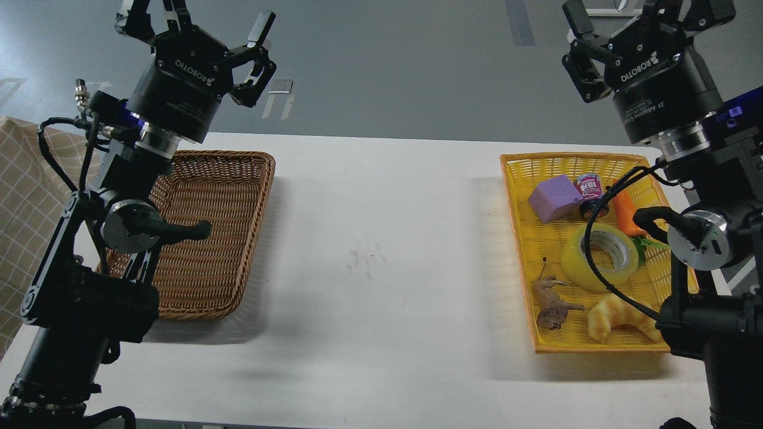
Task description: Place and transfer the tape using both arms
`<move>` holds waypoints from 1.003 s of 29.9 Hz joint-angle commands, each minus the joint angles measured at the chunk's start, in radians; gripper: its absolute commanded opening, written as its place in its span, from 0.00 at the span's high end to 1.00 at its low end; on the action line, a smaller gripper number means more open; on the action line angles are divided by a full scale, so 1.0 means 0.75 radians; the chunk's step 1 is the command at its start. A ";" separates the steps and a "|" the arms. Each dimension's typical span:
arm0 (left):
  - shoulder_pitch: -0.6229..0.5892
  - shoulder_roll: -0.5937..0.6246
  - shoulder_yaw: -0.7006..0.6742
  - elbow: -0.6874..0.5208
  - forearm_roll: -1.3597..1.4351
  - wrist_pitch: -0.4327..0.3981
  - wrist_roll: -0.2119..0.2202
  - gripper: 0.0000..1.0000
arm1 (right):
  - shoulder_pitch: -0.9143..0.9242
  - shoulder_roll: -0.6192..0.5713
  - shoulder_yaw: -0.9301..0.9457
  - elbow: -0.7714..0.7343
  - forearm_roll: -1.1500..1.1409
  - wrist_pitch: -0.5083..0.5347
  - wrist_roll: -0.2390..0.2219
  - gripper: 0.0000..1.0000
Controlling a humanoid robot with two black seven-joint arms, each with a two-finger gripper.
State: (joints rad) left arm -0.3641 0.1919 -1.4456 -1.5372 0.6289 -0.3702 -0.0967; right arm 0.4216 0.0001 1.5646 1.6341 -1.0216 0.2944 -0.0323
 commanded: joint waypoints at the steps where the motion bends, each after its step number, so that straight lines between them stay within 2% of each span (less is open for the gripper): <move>1: 0.001 0.000 -0.016 -0.002 -0.002 0.001 0.000 0.02 | 0.000 0.000 -0.002 -0.001 0.002 0.000 0.000 0.00; 7: 0.001 -0.002 -0.042 -0.004 -0.006 0.054 -0.082 0.02 | -0.012 0.000 -0.014 0.010 0.006 0.000 0.004 0.00; 30: 0.027 -0.078 -0.026 -0.006 -0.006 0.066 -0.063 0.02 | -0.016 0.000 -0.029 0.024 0.004 0.004 0.002 0.00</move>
State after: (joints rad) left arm -0.3554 0.1292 -1.4681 -1.5413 0.6243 -0.3156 -0.1457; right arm 0.4116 0.0000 1.5447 1.6480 -1.0184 0.2976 -0.0301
